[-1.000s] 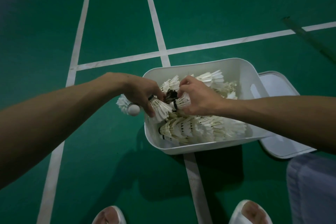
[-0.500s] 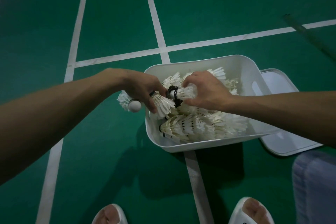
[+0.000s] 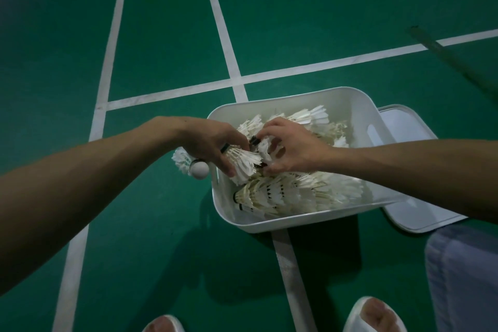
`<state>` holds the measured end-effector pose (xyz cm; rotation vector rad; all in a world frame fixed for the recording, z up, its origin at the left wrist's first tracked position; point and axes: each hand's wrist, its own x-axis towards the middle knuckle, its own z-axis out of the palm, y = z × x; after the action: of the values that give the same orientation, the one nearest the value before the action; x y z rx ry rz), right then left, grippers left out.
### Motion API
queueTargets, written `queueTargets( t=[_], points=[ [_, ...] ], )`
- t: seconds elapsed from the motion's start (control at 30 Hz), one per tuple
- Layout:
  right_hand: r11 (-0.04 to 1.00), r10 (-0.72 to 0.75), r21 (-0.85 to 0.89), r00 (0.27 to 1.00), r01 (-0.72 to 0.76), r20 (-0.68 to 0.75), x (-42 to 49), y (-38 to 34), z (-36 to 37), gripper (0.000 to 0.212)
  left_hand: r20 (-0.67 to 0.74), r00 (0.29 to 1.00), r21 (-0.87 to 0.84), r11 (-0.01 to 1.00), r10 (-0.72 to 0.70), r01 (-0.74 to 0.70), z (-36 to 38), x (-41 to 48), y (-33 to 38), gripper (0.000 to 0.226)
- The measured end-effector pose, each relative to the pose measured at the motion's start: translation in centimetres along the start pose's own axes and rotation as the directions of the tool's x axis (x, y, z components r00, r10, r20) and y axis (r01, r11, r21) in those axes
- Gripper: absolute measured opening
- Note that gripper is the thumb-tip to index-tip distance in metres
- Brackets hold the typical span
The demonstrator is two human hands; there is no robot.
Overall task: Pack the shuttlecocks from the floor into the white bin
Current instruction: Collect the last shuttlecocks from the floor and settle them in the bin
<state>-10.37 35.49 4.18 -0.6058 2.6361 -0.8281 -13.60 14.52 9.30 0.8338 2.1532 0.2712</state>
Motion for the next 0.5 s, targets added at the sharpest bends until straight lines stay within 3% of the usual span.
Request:
queueTargets(
  t=[0.13,0.37,0.5],
  points=[
    [1.0,-0.017,0.004,1.0,0.017,-0.014,0.0,0.8,-0.6,0.092,-0.01,0.999,-0.025,0.999,-0.049,0.048,0.1,0.0,-0.2,0.061],
    [0.996,-0.078,-0.04,0.996,0.076,-0.049,0.0,1.5,-0.5,0.061,0.015,1.0,-0.068,0.998,-0.011,0.012,0.2,-0.1,0.2,0.077],
    [0.996,-0.019,0.087,0.999,0.015,0.038,-0.4,1.7,-0.6,0.076,0.035,0.999,-0.045,0.999,-0.009,0.01,0.4,-0.1,0.4,0.082]
  ],
)
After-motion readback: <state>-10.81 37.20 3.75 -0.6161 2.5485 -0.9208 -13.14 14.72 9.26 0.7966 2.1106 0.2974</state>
